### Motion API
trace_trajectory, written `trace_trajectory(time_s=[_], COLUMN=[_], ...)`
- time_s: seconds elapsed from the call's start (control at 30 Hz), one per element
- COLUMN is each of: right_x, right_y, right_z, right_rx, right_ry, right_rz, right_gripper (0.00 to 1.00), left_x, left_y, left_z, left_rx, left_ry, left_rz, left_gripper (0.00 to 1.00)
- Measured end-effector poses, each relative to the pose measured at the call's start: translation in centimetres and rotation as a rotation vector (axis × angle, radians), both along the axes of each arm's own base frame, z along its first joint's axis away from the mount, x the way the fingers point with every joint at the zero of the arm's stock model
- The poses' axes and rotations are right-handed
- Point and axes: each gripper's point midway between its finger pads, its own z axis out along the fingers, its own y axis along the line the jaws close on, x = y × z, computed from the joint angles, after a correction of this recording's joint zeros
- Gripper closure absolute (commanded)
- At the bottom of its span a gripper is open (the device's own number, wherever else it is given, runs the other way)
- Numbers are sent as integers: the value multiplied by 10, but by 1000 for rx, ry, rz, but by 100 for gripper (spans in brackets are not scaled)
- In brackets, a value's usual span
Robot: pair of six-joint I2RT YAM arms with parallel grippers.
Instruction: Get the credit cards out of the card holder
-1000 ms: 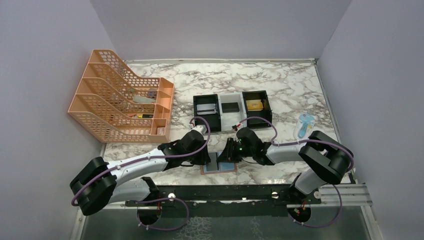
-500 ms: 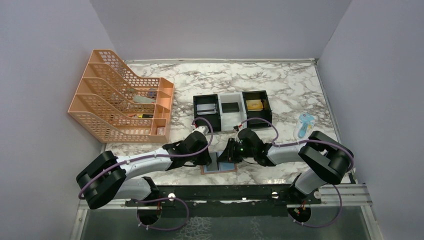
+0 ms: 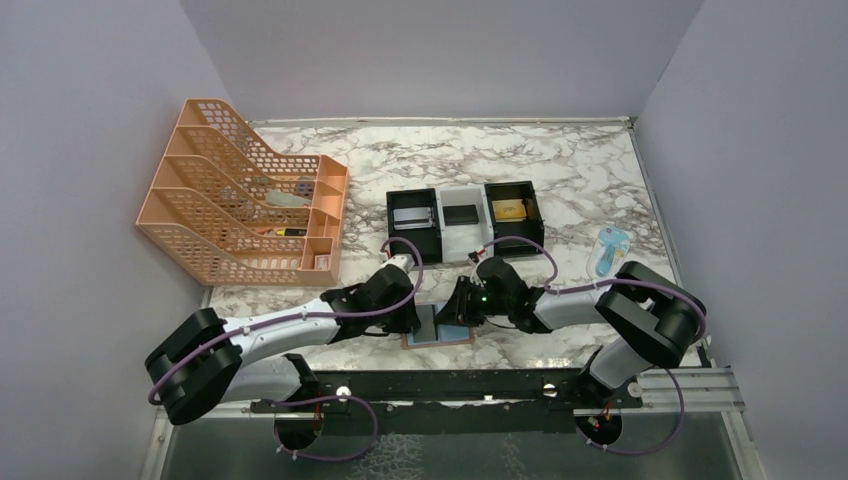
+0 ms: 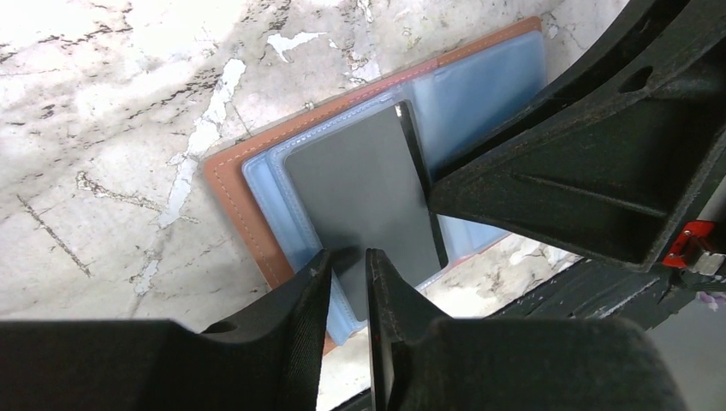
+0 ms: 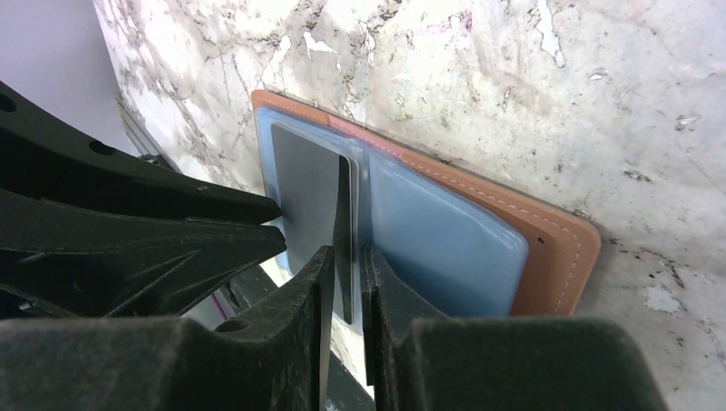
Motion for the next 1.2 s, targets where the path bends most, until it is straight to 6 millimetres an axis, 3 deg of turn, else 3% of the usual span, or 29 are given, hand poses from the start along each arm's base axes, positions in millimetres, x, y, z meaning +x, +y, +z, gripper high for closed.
trace_trajectory(time_s=[0.3, 0.63, 1.2], right_x=[0, -2, -5], right_y=[3, -1, -8], right_z=[0, -1, 8], right_rx=[15, 13, 1], right_ry=[2, -2, -63], right_rz=[8, 5, 52], right_gripper=[83, 99, 99], left_x=[-1, -1, 0], left_y=[-3, -4, -4], left_z=[-4, -4, -6], left_rx=[18, 29, 36], left_ry=[8, -4, -10], left_rz=[-15, -19, -8], left_gripper=[79, 80, 81])
